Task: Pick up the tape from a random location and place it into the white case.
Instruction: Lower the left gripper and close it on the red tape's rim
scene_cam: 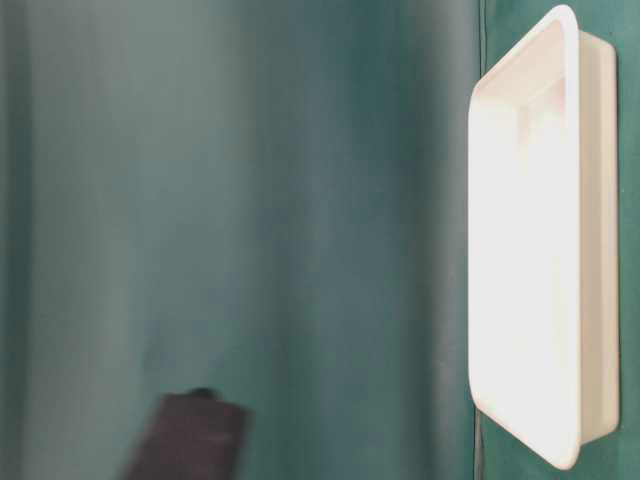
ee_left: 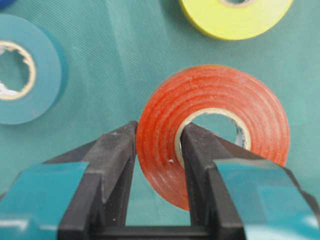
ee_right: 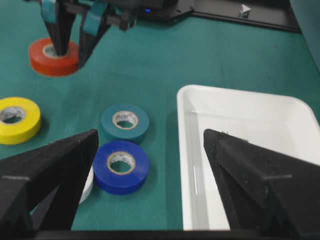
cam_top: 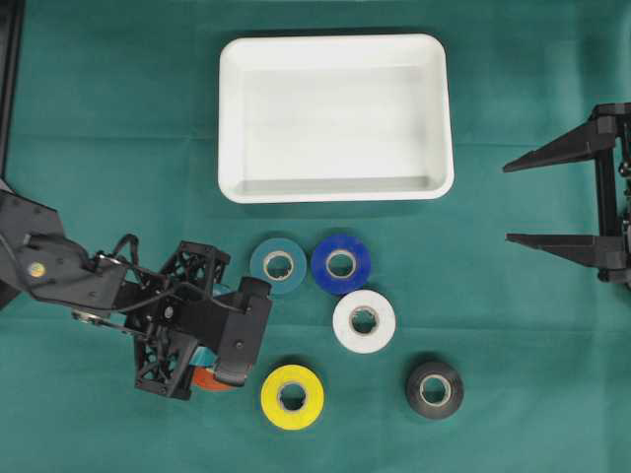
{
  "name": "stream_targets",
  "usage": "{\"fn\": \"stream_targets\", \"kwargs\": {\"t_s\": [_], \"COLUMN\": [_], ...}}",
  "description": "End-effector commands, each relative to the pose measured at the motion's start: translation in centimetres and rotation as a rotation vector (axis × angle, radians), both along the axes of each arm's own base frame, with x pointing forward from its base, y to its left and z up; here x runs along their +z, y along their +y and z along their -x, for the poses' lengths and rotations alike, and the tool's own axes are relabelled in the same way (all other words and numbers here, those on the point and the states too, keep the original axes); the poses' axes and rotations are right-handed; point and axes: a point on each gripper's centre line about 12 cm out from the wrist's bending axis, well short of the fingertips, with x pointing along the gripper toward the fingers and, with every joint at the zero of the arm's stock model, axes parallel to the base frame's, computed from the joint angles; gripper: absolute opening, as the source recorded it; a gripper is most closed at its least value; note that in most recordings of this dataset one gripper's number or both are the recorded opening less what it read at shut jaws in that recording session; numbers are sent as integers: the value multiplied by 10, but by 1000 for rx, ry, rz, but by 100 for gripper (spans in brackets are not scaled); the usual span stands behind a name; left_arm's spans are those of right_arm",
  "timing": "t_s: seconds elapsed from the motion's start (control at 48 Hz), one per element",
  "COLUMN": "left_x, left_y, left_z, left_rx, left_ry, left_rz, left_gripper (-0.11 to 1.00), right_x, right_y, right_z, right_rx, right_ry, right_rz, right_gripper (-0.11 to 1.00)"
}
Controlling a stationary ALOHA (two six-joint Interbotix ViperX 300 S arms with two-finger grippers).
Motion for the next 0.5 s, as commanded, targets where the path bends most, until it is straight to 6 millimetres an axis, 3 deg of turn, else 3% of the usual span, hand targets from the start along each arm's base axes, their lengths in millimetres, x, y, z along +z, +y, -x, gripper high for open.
{"fn": "stream_targets", "kwargs": {"t_s": [0.0, 0.48], "left_x": [28, 113], "left_y": [-2, 4], "left_z": [-4, 4], "left_rx": [-2, 4], "left_ry": [-49, -106], "left_rz": [13, 18], "left_gripper": [22, 22], "right_x": [10, 11], "right_y": [0, 0], "right_z": [-2, -2], "right_rx": [-1, 0], "right_ry": [-26, -23], "right_rz": [2, 2], "right_gripper": [90, 90]}}
